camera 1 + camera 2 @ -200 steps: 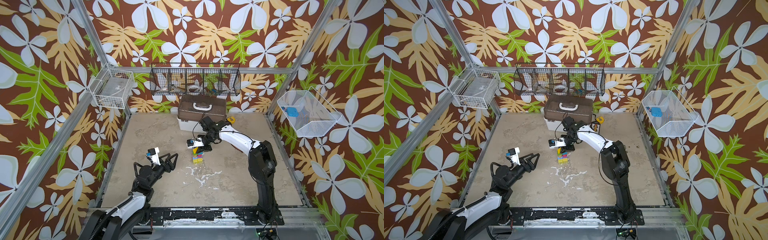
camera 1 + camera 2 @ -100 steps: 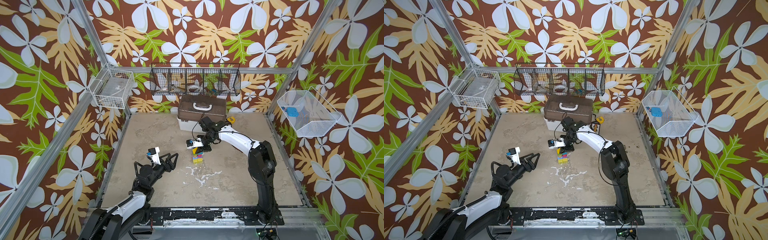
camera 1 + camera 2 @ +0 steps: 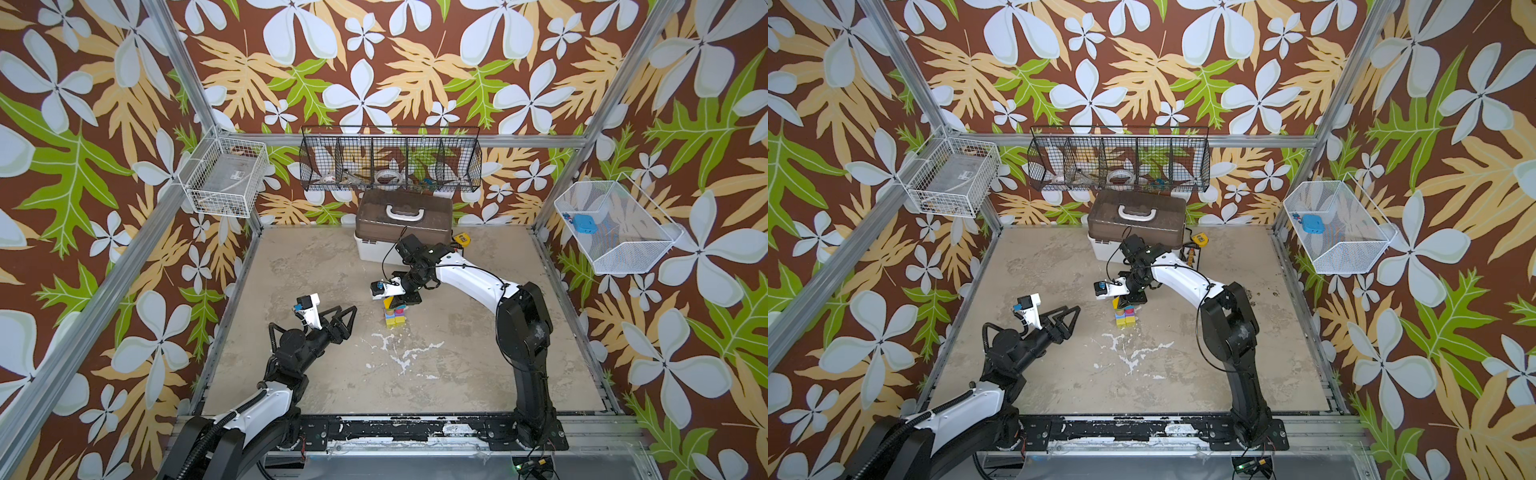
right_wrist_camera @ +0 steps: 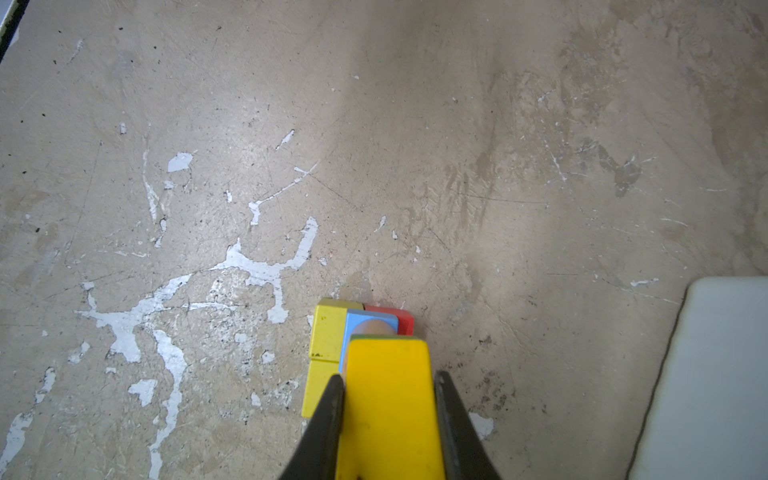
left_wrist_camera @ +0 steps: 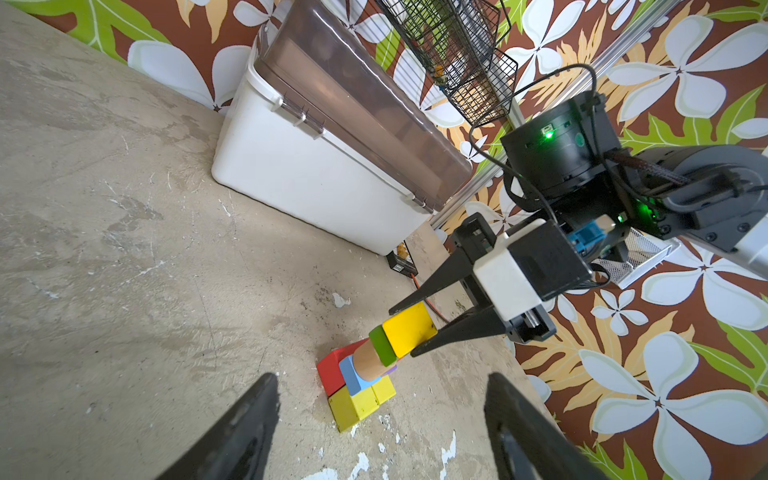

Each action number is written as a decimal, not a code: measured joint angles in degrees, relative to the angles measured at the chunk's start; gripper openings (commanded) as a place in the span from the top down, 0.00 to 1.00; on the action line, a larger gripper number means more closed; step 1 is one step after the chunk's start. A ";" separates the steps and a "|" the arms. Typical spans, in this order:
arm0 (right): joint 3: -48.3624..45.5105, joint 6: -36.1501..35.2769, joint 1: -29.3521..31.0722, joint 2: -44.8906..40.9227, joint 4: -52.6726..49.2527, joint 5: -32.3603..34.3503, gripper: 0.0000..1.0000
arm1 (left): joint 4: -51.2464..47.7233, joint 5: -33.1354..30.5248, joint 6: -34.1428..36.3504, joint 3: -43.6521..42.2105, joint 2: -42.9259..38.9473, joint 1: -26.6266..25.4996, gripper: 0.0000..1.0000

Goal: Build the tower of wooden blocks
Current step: 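Lower the yellow block onto the green cube atop the stack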

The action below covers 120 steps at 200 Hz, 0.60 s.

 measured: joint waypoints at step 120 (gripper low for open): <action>-2.47 -0.02 -0.13 -2.49 0.81 1.01 0.86 | 0.00 0.00 -0.02 0.31 0.83 -0.11 0.21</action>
